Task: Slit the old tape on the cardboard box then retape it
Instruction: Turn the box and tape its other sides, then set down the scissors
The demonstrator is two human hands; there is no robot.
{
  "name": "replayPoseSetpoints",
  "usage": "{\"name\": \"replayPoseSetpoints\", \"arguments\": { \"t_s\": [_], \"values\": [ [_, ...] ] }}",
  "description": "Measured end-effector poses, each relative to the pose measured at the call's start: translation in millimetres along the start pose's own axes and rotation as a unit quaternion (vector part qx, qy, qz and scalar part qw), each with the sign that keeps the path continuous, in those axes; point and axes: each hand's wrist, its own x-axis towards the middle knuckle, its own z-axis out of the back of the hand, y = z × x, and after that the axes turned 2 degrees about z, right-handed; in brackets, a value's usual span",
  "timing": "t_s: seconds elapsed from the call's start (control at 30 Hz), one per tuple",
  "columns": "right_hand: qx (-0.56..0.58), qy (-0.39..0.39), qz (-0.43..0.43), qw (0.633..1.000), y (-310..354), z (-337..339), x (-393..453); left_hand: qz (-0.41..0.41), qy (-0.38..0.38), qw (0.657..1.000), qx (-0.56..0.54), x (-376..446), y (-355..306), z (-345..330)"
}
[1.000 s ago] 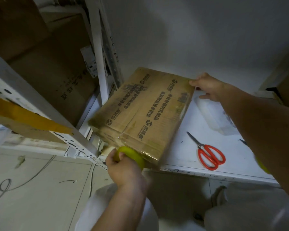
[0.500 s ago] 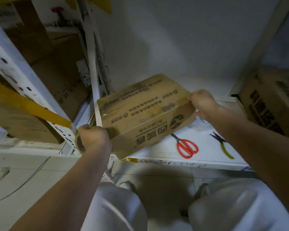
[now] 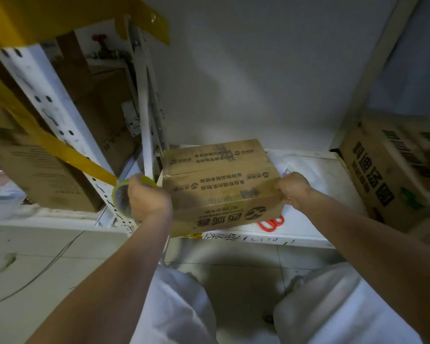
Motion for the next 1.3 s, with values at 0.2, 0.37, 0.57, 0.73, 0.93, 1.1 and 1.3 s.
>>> {"name": "replayPoseSetpoints", "arguments": {
  "t_s": [0.2, 0.37, 0.57, 0.73, 0.93, 1.1, 1.3],
  "values": [
    [-0.078, -0.048, 0.222, 0.971, 40.9, 4.7, -45.4, -0.210, 0.058, 0.976, -0.018, -31.6, -39.7, 12.9],
    [0.004, 0.129, 0.369, 0.920, 79.7, -1.8, -93.5, -0.077, 0.313, 0.933, -0.160, -81.4, -52.7, 5.8],
    [-0.117, 0.129, 0.412, 0.895, 80.7, 15.4, -101.9, -0.053, 0.406, 0.890, -0.199, -117.0, -46.0, 5.1],
    [-0.191, 0.091, 0.402, 0.891, 78.0, 24.9, -106.0, -0.036, 0.439, 0.881, -0.171, -120.9, -44.7, 8.1],
    [-0.227, 0.044, 0.432, 0.872, 71.8, 21.3, -106.6, 0.020, 0.433, 0.879, -0.196, -112.2, -39.8, 4.8],
    [-0.211, 0.011, 0.433, 0.876, 64.6, 18.6, -105.8, 0.061, 0.474, 0.860, -0.178, -114.4, -25.5, 2.1],
    [-0.275, 0.014, 0.456, 0.846, 53.9, 6.9, -107.6, 0.053, 0.488, 0.861, -0.135, -120.7, -17.1, -3.1]
  ]
}}
